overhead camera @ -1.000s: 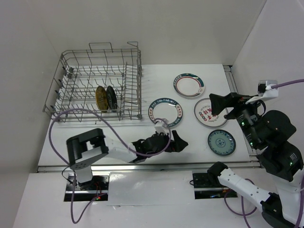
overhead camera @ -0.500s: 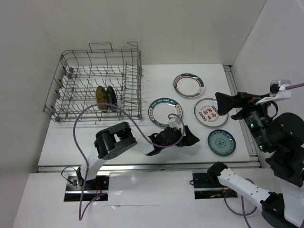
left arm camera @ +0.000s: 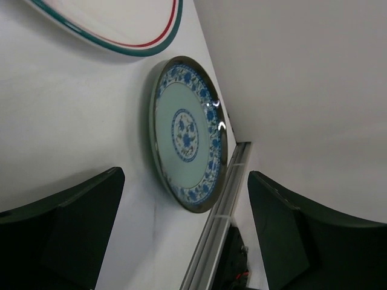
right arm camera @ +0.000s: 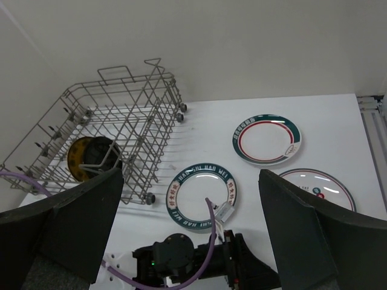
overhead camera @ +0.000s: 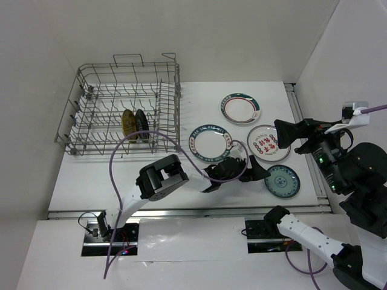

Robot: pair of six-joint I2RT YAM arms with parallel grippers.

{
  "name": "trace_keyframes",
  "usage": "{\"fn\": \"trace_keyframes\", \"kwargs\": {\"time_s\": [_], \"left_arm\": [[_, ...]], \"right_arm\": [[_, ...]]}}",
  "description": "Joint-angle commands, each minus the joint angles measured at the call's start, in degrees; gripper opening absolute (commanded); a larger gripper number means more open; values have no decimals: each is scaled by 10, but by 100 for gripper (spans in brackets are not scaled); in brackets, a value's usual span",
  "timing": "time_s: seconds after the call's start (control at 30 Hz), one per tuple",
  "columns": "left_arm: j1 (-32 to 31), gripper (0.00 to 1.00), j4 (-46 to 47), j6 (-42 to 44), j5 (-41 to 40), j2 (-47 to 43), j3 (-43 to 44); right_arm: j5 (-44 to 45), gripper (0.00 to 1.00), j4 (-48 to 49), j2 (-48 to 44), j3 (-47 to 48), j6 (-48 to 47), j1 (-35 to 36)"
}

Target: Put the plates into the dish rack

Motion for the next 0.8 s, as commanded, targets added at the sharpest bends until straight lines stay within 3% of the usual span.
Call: {"fn": "trace_keyframes", "kwargs": {"time_s": [0.0,0.23,0.53,0.77], "left_arm": [[3,97,-25,-17,29,48,27],[3,96,-43,-25,35,80,52],[3,91,-231,6,11,69,126],[13,87,-296,13,28,79,174]], "right_arm": [[1,100,-15,9,11,0,5],[-11,100,-20,14,11,11,5],[-21,100,-9,14,24,16,5],[-32,100,-3,19,34,16,5]]}}
